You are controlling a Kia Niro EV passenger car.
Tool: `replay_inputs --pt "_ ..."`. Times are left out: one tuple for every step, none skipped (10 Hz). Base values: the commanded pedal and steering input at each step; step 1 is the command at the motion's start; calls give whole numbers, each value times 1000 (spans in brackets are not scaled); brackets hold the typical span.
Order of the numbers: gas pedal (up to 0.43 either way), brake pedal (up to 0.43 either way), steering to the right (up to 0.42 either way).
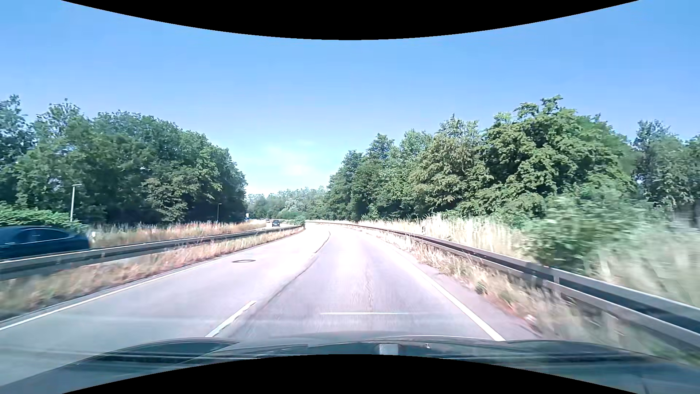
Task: Follow the waypoints while adhering to traffic rules and regulations
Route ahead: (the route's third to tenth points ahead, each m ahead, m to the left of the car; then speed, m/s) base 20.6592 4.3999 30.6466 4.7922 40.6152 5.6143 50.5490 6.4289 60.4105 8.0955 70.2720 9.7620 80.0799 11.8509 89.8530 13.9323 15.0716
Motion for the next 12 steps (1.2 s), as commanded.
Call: replay_inputs --pt "209 0 -12" --pt "209 0 -12" --pt "209 0 -12" --pt "209 0 -12" --pt "209 0 -12" --pt "209 0 -12" --pt "209 0 -12" --pt "209 0 -13" --pt "209 0 -13" --pt "209 0 -13" --pt "209 0 -13" --pt "209 0 -13"
